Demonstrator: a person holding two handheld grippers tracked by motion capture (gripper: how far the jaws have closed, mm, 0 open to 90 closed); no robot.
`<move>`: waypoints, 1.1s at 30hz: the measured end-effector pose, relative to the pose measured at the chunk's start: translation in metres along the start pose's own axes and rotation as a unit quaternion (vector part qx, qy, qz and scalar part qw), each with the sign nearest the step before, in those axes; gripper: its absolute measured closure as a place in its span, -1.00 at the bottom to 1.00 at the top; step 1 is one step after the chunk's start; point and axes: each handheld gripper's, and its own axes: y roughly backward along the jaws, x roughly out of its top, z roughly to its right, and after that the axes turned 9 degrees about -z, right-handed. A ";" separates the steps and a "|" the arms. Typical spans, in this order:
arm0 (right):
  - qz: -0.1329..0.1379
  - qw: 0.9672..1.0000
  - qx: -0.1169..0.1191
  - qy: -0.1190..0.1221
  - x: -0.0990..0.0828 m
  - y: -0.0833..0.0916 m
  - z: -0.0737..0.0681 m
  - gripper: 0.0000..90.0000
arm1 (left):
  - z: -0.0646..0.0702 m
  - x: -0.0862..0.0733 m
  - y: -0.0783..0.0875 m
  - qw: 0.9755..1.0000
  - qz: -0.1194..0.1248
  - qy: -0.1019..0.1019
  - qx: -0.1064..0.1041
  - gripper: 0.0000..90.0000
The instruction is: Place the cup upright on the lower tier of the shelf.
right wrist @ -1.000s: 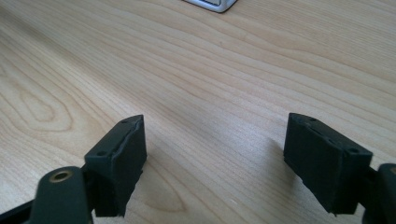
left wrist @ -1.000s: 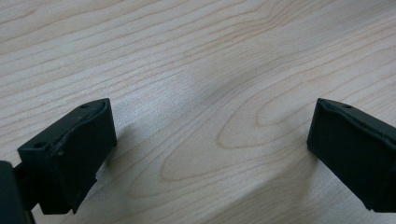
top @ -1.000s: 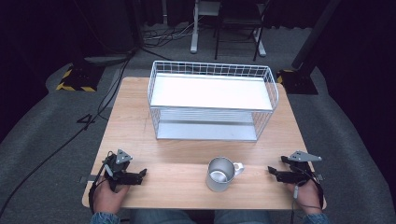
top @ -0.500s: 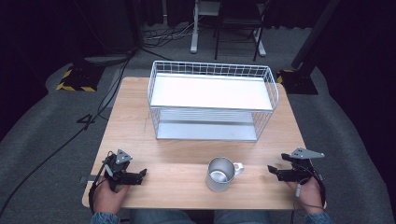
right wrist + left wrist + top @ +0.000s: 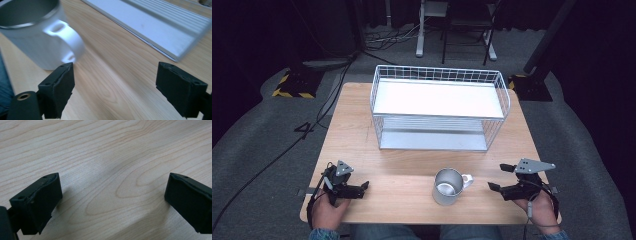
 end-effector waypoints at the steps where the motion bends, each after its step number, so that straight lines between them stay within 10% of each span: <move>1: 0.000 1.000 0.000 0.000 0.000 0.000 0.000 -0.65 | 0.000 0.000 0.000 1.000 0.000 0.000 0.000 -0.97; 21: -0.006 0.994 0.089 0.062 0.031 -0.030 -0.028 -0.59 | -0.001 0.001 -0.001 1.000 0.001 -0.001 -0.002 -0.97; 33: -0.031 0.988 0.108 0.106 0.038 -0.051 -0.030 -0.17 | -0.001 0.002 -0.001 1.000 0.000 -0.001 -0.002 -0.97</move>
